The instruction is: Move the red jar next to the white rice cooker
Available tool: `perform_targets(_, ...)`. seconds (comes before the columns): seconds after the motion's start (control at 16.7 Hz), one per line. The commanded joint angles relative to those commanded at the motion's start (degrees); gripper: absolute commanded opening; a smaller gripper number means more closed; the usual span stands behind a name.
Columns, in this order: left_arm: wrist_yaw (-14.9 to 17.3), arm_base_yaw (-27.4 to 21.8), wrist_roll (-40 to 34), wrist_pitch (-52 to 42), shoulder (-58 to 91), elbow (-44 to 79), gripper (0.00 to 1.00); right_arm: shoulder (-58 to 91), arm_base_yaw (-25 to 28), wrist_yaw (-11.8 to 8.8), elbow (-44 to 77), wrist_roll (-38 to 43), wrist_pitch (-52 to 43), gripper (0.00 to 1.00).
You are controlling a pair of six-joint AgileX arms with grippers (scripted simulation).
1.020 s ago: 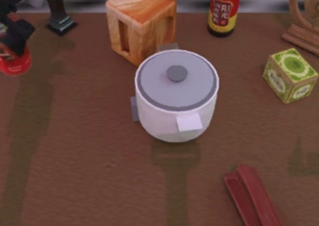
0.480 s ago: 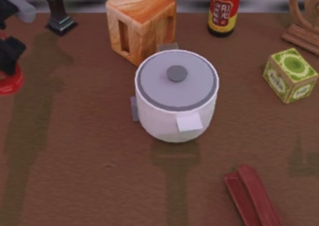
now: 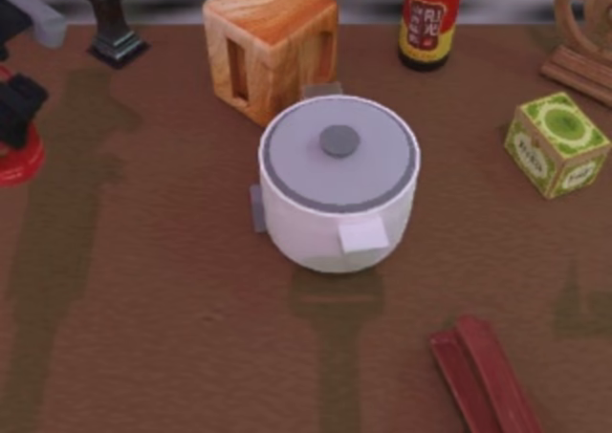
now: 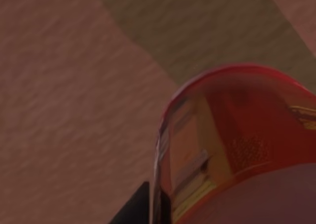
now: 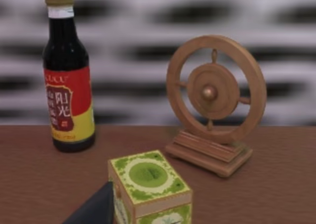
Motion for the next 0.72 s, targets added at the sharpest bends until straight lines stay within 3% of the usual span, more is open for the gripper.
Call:
perform_targets(0.3, -0.1, -2.2, -6.5, 0.9, 0.8, 0.3, 0.00, 0.0, 0.0, 0.0, 0.0, 0.0, 0.0, 1.00)
perform_targets(0.72, -0.3, -11.0, -37.1, 3.4, 4.4, -0.3, 0.00, 0.0, 0.0, 0.0, 0.0, 0.0, 0.0, 1.00)
